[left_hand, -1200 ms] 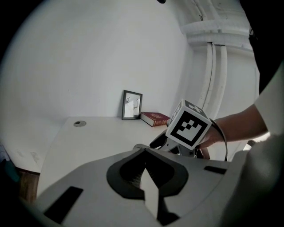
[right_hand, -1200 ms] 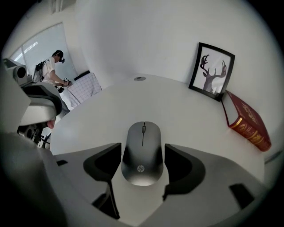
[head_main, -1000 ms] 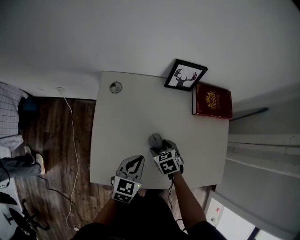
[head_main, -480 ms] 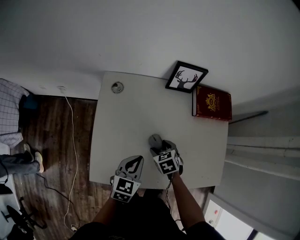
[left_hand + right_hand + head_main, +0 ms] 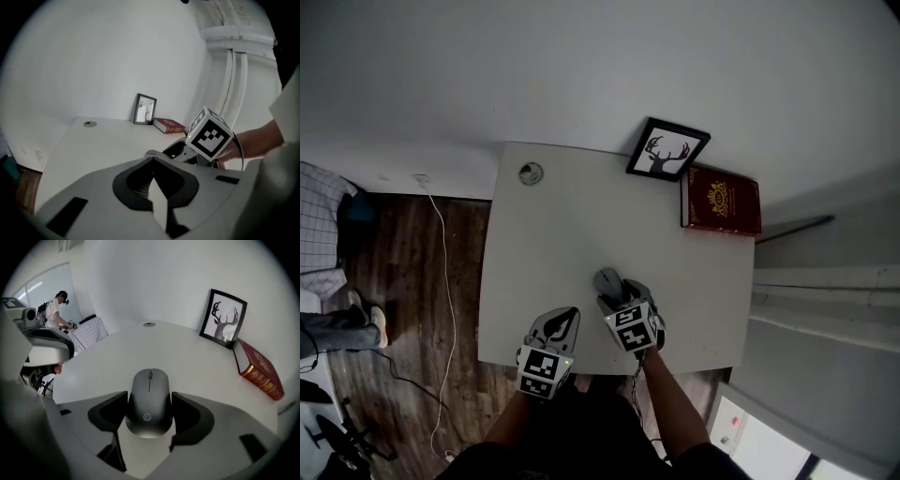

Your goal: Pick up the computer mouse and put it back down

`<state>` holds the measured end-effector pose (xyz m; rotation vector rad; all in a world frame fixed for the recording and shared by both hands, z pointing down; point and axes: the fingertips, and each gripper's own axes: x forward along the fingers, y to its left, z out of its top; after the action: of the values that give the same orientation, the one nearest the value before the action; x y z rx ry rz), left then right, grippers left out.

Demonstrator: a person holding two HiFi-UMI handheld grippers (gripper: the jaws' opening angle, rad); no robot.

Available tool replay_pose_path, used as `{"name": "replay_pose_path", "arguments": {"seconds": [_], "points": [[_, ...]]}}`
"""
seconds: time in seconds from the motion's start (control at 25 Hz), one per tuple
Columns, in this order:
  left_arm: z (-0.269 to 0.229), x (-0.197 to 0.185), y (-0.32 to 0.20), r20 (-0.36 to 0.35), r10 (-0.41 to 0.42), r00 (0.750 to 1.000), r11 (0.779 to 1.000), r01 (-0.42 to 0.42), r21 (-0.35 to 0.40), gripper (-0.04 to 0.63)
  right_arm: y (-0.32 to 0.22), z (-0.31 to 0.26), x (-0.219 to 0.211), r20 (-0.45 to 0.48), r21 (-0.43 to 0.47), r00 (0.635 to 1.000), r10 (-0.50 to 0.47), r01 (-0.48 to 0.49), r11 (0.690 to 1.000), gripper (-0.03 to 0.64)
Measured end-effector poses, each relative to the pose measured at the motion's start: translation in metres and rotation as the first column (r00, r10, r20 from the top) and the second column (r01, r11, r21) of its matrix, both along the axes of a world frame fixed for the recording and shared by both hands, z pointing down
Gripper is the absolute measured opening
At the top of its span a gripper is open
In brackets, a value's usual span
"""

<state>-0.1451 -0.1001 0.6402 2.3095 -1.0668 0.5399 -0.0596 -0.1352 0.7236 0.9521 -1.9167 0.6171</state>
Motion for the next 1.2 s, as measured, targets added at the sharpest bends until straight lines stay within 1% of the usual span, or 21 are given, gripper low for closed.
{"name": "replay_pose_path", "arguments": {"seconds": [0.12, 0.24, 0.28, 0.32, 0.36, 0.4, 0.48, 0.6, 0.64, 0.76, 0.84, 0.92, 1.04, 1.12, 1.2], "points": [[0.007, -0.002, -0.001, -0.022, -0.010, 1.000, 1.000, 0.010, -0.026, 0.000, 0.002, -0.003, 0.000, 0.025, 0.005, 1.000, 0.013, -0.014, 1.000, 0.307], [0.012, 0.000, -0.002, -0.046, 0.006, 0.999, 0.998, -0.009, -0.070, 0.000, 0.002, -0.008, -0.002, 0.063, 0.026, 0.998, 0.024, -0.026, 0.999, 0.307], [0.014, 0.002, -0.002, -0.065, 0.015, 0.998, 0.996, -0.021, -0.088, 0.006, 0.001, -0.011, -0.003, 0.075, 0.040, 0.997, 0.020, -0.023, 0.999, 0.307], [0.014, 0.005, -0.003, -0.095, 0.021, 0.995, 0.994, -0.032, -0.108, 0.027, 0.001, -0.014, -0.005, 0.088, 0.057, 0.996, 0.014, -0.019, 0.998, 0.307], [0.014, 0.007, -0.004, -0.133, 0.022, 0.991, 0.991, -0.039, -0.127, 0.070, 0.000, -0.019, -0.008, 0.102, 0.077, 0.995, 0.006, -0.014, 0.997, 0.307], [0.011, 0.009, -0.006, -0.175, 0.017, 0.984, 0.989, -0.043, -0.143, 0.096, 0.000, -0.025, -0.011, 0.116, 0.102, 0.993, -0.005, -0.007, 0.995, 0.307], [0.005, 0.010, -0.013, -0.263, -0.001, 0.965, 0.985, -0.044, -0.165, 0.139, -0.001, -0.038, -0.018, 0.150, 0.172, 0.988, -0.046, 0.020, 0.985, 0.307], [-0.006, 0.011, -0.025, -0.390, -0.025, 0.920, 0.980, -0.056, -0.193, 0.207, -0.001, -0.064, -0.029, 0.155, 0.274, 0.980, -0.128, 0.082, 0.958, 0.307], [-0.011, 0.012, -0.028, -0.426, -0.026, 0.904, 0.978, -0.066, -0.200, 0.234, 0.000, -0.075, -0.033, 0.154, 0.300, 0.976, -0.154, 0.102, 0.948, 0.307], [-0.024, 0.016, -0.034, -0.513, -0.012, 0.858, 0.974, -0.105, -0.199, 0.279, 0.004, -0.097, -0.046, 0.175, 0.389, 0.954, -0.244, 0.161, 0.907, 0.307], [-0.027, 0.018, -0.036, -0.535, -0.005, 0.845, 0.974, -0.118, -0.194, 0.284, 0.010, -0.108, -0.053, 0.171, 0.432, 0.939, -0.300, 0.202, 0.879, 0.307], [-0.028, 0.022, -0.035, -0.544, 0.011, 0.839, 0.971, -0.140, -0.196, 0.284, 0.014, -0.119, -0.060, 0.159, 0.466, 0.927, -0.341, 0.234, 0.853, 0.307], [-0.032, 0.026, -0.032, -0.557, 0.027, 0.830, 0.968, -0.160, -0.191, 0.279, 0.018, -0.127, -0.067, 0.128, 0.491, 0.914, -0.384, 0.278, 0.825, 0.307], [-0.036, 0.026, -0.033, -0.570, 0.030, 0.821, 0.970, -0.160, -0.180, 0.228, 0.019, -0.127, -0.069, 0.097, 0.499, 0.908, -0.408, 0.310, 0.809, 0.307], [-0.040, 0.029, -0.032, -0.584, 0.041, 0.811, 0.971, -0.170, -0.167, 0.172, 0.019, -0.126, -0.070, 0.078, 0.502, 0.904, -0.420, 0.328, 0.800, 0.307]]}}
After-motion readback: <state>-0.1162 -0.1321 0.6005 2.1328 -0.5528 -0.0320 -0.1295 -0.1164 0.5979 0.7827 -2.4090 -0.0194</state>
